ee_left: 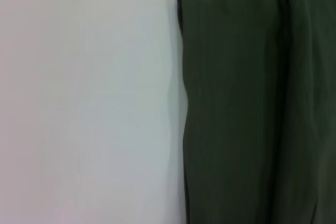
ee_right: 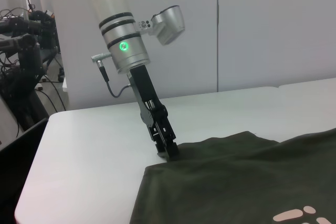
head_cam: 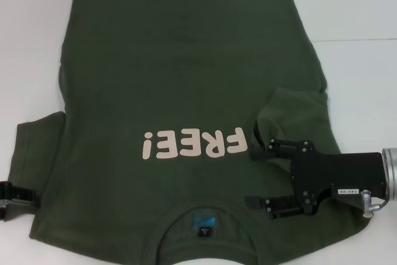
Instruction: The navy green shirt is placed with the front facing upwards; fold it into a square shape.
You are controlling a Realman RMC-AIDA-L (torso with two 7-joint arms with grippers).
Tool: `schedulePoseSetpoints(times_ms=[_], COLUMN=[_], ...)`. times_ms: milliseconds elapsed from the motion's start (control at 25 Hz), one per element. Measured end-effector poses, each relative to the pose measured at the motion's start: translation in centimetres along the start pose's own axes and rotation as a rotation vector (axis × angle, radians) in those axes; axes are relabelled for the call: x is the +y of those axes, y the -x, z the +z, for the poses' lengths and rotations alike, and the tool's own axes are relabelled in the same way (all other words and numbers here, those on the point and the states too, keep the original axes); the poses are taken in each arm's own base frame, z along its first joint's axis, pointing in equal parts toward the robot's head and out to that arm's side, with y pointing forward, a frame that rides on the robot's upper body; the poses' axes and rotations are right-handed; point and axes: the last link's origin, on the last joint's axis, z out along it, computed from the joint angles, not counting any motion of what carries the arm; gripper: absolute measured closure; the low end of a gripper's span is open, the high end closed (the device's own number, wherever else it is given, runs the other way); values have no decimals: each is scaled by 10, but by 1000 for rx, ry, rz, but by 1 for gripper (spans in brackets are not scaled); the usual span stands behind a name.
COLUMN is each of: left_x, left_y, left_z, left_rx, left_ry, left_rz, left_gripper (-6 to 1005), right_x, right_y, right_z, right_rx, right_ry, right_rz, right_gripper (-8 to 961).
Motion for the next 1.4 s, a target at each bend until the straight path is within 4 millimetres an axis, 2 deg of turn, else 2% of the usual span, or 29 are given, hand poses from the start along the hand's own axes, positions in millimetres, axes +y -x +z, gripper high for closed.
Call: schedulePoseSetpoints(times_ms=[680,1160,1360,1400], left_x=[17,24,25,25], left_y=[-16,-19,-22,-23], left_z=[8,14,13,12], left_rx=[11,7,17,18], left_ry=[21,-17,-21,-22], left_rz=[40,93,99,99], left_gripper=[321,350,593,615], right_x=[-1,-1,0,1], right_y=[-1,-2,-3,-3], right_z=[0,-1,-2,-3], right_rx=[4,5,3,3], right_ry=[-7,-8,-8,-8], right_rz=[2,5,10,11], right_gripper=[36,36,36,36])
